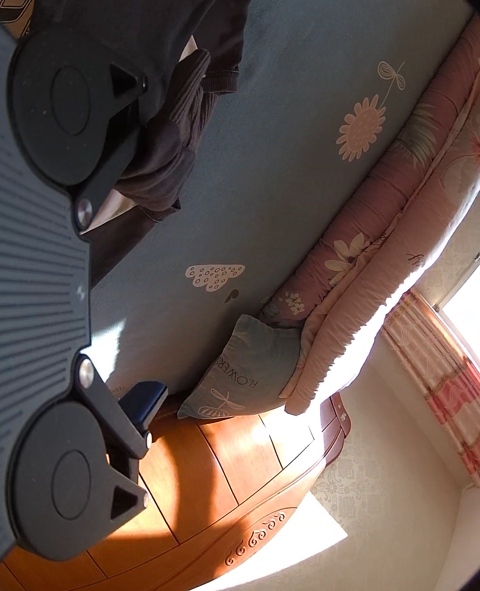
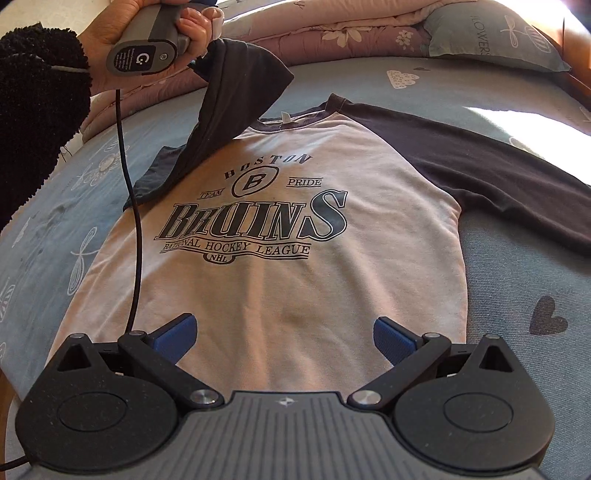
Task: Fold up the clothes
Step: 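Carry the sleeve across the sweatshirt body toward the collar with the left gripper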
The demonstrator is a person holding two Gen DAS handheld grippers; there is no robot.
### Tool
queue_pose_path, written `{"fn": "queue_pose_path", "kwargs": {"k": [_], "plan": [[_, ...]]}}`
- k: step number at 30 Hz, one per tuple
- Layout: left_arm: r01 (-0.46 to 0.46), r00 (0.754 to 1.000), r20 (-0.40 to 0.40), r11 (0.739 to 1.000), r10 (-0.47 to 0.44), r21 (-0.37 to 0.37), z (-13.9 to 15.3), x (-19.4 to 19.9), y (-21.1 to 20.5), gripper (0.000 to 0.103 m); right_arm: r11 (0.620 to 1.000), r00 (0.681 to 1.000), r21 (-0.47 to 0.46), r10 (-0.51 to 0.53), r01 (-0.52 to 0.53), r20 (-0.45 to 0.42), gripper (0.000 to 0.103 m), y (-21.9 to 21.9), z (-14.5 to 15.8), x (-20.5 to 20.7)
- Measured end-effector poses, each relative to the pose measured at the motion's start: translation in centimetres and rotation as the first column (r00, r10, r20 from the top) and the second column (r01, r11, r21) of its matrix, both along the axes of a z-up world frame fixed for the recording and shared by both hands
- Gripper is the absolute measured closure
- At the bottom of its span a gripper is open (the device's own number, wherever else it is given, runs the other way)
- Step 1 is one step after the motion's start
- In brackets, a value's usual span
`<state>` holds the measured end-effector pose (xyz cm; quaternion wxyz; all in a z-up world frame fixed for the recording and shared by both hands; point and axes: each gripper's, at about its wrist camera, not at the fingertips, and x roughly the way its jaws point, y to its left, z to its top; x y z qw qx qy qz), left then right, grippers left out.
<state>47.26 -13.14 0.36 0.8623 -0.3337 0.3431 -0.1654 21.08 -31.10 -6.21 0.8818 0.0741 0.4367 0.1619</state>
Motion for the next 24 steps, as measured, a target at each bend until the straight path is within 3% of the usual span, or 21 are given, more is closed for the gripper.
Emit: {"fn": "queue_pose_path", "kwargs": {"k": [6,9,12,18,24], "plan": [[0.082,0.996,-0.037,0.996,-0.080,0.035,-3.5,-0.5,-2.9,0.001,1.000,1.000,-0.009,0.014,-0.014,0.003,0.000,0.2,-0.2,0.0],[0.141,0.989,-0.052,0.984,-0.136,0.109,-5.2,-0.9,-4.3,0.001,0.999,0.999,0.006,0.032,-0.032,0.012,0.000,0.3,0.0,-0.3],[0.201,0.977,-0.094,0.970,-0.189,0.137,-7.1,-1.0,-5.0,0.001,1.000,0.999,-0.001,0.031,-0.031,0.015,0.000,0.4,0.1,-0.3],[0.317,0.927,-0.241,0.944,-0.288,0.088,-9.9,-1.0,-4.5,0.001,1.000,1.000,-0.012,0.013,-0.013,0.024,0.000,0.2,0.2,-0.3],[0.333,0.908,-0.269,0.943,-0.320,0.000,-8.5,-2.8,-2.2,0.001,0.999,1.000,-0.037,0.006,-0.005,0.027,0.000,0.1,0.1,-0.3]]}}
